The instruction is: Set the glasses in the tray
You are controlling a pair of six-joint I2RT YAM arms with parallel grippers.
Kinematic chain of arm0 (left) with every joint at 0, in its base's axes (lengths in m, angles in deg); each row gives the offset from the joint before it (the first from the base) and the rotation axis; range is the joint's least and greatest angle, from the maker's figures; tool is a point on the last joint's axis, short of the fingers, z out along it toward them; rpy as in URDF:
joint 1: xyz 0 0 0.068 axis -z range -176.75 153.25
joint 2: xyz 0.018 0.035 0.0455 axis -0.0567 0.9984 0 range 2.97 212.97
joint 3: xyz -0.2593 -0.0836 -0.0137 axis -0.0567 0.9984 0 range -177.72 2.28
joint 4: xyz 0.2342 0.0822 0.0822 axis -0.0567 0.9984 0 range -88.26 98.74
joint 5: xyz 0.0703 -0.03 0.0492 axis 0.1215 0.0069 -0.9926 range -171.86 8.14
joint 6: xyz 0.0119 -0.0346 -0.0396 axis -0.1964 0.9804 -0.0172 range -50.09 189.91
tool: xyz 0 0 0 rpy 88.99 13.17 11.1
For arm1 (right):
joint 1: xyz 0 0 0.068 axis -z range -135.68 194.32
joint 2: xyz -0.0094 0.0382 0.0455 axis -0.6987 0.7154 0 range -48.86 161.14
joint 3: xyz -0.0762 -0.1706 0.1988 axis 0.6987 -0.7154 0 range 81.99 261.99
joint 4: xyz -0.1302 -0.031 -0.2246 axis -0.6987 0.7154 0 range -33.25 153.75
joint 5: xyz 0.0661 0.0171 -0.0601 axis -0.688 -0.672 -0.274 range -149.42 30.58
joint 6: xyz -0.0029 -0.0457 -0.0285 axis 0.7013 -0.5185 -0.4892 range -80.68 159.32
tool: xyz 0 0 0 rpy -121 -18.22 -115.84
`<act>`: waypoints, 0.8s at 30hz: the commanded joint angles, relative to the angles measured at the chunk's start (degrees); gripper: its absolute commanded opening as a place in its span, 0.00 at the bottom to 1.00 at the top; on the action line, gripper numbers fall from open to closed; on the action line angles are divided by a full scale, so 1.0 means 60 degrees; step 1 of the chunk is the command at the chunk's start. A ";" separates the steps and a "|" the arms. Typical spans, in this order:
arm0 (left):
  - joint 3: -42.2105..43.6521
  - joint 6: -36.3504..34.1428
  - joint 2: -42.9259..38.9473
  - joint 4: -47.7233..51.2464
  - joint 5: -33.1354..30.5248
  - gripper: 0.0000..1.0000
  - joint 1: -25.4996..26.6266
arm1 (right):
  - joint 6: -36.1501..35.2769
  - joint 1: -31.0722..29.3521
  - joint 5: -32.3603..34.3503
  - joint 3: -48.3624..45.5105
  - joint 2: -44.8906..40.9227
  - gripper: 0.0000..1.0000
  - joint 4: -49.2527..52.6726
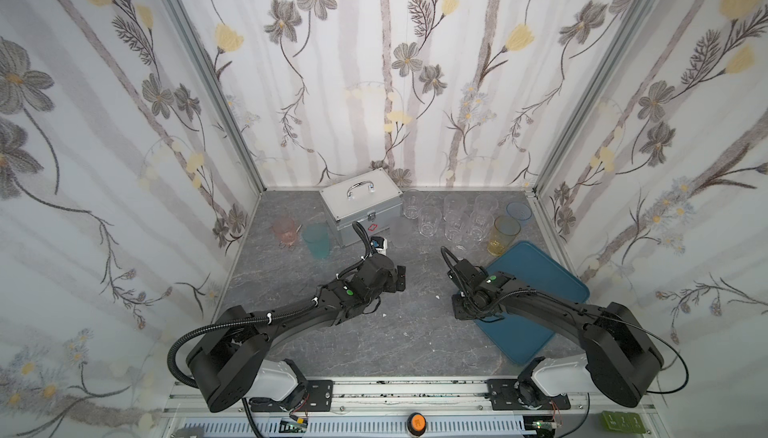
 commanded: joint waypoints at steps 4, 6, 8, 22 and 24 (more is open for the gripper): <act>0.0139 -0.0097 -0.0016 -0.0416 0.0043 0.94 0.0006 | -0.0203 -0.0007 0.0555 0.0142 0.0610 0.25 -0.0207; 0.0201 -0.0095 -0.0058 -0.0438 0.0026 0.94 0.0006 | -0.0219 -0.0006 0.0621 0.0143 0.0742 0.23 -0.0245; 0.0262 -0.0085 -0.0100 -0.0467 -0.0003 0.94 0.0008 | -0.0217 -0.0007 0.0690 0.0152 0.0860 0.22 -0.0270; 0.0535 -0.0089 -0.0269 -0.0570 -0.0124 0.95 0.0008 | -0.0221 -0.0052 0.0340 0.0380 0.1205 0.02 -0.0352; 0.0585 -0.0096 -0.0307 -0.0570 -0.0157 0.95 0.0007 | -0.0202 -0.0065 0.0209 0.0502 0.1216 0.01 -0.0383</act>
